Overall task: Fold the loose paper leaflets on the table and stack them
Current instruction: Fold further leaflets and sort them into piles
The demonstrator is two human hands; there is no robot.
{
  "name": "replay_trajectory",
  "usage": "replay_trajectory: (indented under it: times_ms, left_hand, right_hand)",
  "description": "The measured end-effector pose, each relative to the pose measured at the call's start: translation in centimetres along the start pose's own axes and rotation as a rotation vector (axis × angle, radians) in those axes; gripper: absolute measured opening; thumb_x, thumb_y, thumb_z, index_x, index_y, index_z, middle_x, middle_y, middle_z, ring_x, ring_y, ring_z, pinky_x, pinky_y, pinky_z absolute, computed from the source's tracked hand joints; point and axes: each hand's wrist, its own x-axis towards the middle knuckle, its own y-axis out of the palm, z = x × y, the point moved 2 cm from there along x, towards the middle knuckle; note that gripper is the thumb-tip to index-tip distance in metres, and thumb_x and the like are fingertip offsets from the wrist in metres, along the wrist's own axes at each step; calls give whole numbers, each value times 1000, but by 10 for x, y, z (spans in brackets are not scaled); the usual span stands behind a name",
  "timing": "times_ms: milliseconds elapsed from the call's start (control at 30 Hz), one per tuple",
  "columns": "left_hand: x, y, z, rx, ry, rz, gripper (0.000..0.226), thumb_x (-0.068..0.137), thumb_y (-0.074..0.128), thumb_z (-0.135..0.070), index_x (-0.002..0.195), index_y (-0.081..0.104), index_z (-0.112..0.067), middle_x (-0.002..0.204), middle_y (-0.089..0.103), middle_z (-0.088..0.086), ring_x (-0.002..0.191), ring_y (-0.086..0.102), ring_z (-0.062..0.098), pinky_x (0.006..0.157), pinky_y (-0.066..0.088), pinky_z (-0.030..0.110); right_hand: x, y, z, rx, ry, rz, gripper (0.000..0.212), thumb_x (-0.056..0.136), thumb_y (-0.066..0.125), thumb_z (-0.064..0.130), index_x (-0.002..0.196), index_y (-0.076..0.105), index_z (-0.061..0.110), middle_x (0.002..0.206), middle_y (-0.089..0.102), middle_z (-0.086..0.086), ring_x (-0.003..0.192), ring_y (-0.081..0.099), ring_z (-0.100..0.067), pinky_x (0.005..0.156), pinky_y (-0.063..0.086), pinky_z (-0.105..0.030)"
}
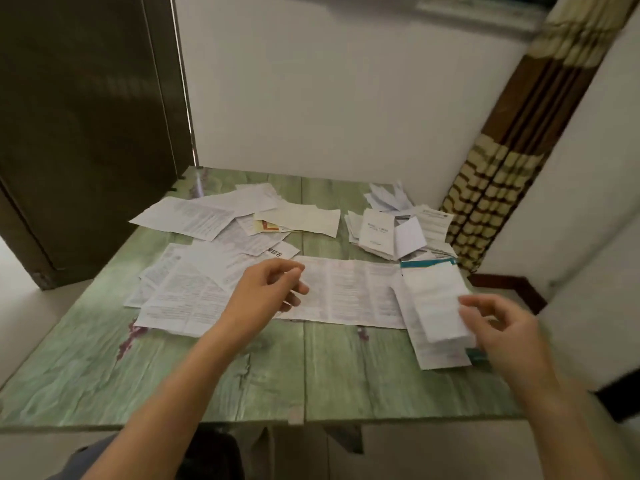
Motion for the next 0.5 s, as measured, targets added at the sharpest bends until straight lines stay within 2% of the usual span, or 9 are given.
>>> replay_trajectory:
  times_ms: [67, 133, 200, 300, 434, 500]
  left_hand:
    - [-1, 2, 2, 21, 5, -1, 14, 95, 51, -9, 99, 64, -11, 75, 70, 2, 60, 61, 9, 61, 50, 23]
    - [-4, 5, 3, 27, 4, 11, 15, 95, 50, -8, 98, 65, -10, 76, 70, 2, 60, 62, 8, 58, 50, 20]
    - [-6, 8, 4, 17, 5, 11, 15, 95, 50, -6, 98, 65, -10, 76, 70, 2, 60, 63, 7, 59, 50, 20]
    - [-9, 9, 6, 18, 15, 2, 16, 94, 51, -5, 98, 65, -11, 77, 70, 2, 61, 63, 7, 60, 52, 20]
    - [-9, 6, 8, 20, 11, -25, 18, 94, 50, -4, 97, 66, -12, 78, 70, 3, 65, 64, 12, 61, 52, 20]
    - [-8, 4, 9, 28, 17, -45, 19, 94, 49, -3, 96, 66, -12, 79, 70, 4, 67, 64, 14, 61, 52, 20]
  right_hand:
    - [-2, 2, -17, -249, 25, -21, 9, 88, 65, 15, 95, 69, 17, 89, 64, -2, 80, 57, -25, 59, 45, -30]
    - [-6, 9, -28, -545, -21, -35, 15, 87, 65, 22, 100, 68, 16, 103, 61, -5, 93, 52, -25, 72, 41, -32]
    - [-9, 12, -29, -661, -65, -62, 19, 85, 66, 23, 101, 68, 14, 113, 54, -10, 104, 43, -26, 86, 36, -34]
    - [-11, 12, -24, -637, -85, -77, 22, 83, 68, 20, 103, 67, 12, 121, 48, -10, 111, 36, -23, 94, 31, -32]
    - [-11, 7, -12, -501, -182, -109, 18, 83, 68, 12, 100, 67, 10, 116, 53, -8, 105, 37, -17, 84, 25, -19]
    - [-10, 6, -6, -466, -199, -121, 16, 86, 65, 11, 101, 66, 9, 114, 54, -8, 107, 40, -18, 84, 27, -21]
